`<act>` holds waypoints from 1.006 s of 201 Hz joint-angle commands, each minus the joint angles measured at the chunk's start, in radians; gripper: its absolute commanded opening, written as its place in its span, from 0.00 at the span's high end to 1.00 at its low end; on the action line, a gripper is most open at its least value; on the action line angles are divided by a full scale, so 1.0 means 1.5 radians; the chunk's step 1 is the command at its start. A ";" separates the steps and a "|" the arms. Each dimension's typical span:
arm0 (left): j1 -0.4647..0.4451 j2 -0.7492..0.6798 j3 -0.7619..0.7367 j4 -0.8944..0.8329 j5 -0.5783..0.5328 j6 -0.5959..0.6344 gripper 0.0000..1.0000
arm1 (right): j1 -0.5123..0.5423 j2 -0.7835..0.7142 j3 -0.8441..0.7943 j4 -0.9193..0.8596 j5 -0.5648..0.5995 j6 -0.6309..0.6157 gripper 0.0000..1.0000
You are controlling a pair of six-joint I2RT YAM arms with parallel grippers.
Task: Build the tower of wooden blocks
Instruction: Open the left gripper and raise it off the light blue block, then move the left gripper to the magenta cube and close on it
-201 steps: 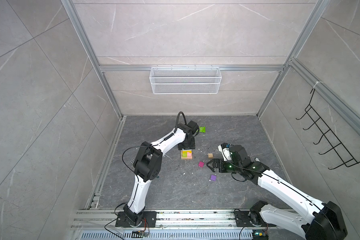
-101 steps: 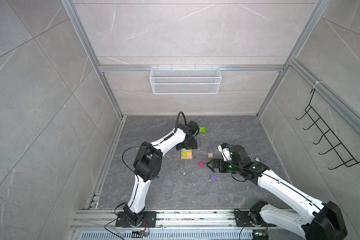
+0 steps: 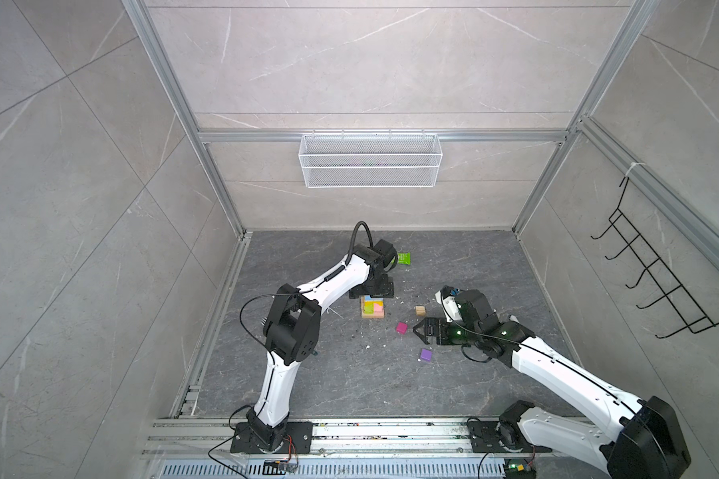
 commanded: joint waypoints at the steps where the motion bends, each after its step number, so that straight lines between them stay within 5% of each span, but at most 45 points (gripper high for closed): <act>1: -0.012 -0.083 -0.008 -0.010 -0.020 0.024 0.08 | -0.002 0.005 0.006 -0.018 0.019 0.007 0.06; 91: -0.093 -0.186 -0.146 0.107 0.014 0.108 0.16 | -0.002 -0.065 -0.013 -0.007 0.092 0.040 0.08; 146: -0.133 -0.154 -0.194 0.170 0.059 0.112 0.29 | -0.002 -0.093 -0.039 0.024 0.055 0.040 0.06; 202: -0.145 -0.092 -0.191 0.209 0.073 0.123 0.30 | -0.002 -0.178 -0.075 0.049 0.066 0.047 0.02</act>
